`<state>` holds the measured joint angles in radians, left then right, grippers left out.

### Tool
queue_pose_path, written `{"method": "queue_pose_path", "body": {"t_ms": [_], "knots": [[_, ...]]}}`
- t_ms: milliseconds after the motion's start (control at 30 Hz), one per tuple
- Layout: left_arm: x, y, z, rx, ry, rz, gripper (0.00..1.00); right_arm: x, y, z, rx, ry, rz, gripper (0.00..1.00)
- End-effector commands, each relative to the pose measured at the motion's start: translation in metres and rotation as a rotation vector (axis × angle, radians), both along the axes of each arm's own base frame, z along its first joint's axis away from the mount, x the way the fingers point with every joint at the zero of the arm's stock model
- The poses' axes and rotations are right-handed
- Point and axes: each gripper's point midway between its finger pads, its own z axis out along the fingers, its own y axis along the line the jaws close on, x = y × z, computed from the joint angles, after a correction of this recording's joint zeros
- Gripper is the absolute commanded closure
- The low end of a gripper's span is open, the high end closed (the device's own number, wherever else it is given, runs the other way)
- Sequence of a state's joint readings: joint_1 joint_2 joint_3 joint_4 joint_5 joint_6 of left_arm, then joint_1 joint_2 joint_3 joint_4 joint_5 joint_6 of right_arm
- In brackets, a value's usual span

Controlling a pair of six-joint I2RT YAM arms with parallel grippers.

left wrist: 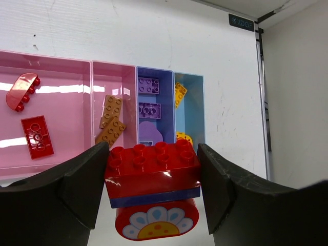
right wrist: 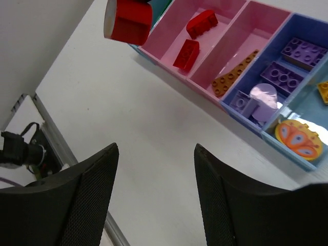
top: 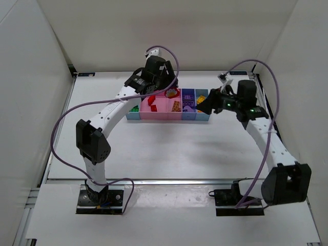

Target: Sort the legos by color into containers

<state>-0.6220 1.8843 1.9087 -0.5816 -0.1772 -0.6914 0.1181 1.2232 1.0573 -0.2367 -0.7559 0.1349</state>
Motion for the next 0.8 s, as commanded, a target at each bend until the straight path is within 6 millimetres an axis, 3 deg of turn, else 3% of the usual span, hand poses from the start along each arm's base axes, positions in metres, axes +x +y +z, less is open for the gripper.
{"method": "queue_pose_path", "body": {"t_ms": [0, 200, 300, 400, 633, 767], "knots": [[0.003, 0.012, 0.03, -0.056, -0.042, 0.045, 0.9, 0.034, 0.031, 0.035, 0.099, -0.042, -0.098, 0.35], [0.002, 0.019, 0.041, -0.073, -0.055, 0.059, 0.9, 0.056, 0.08, 0.051, 0.221, -0.004, -0.056, 0.32], [0.001, 0.021, 0.041, -0.082, -0.051, 0.062, 0.9, 0.059, 0.096, 0.074, 0.275, -0.018, -0.022, 0.31], [0.002, 0.022, 0.042, -0.088, -0.05, 0.066, 0.9, 0.065, 0.107, 0.082, 0.317, 0.022, -0.026, 0.31], [0.007, 0.022, 0.038, -0.128, -0.019, 0.068, 0.9, 0.065, 0.136, 0.092, 0.372, 0.077, 0.034, 0.27], [0.011, 0.026, 0.04, -0.141, -0.017, 0.069, 0.9, 0.066, 0.141, 0.083, 0.359, 0.097, 0.038, 0.26]]}}
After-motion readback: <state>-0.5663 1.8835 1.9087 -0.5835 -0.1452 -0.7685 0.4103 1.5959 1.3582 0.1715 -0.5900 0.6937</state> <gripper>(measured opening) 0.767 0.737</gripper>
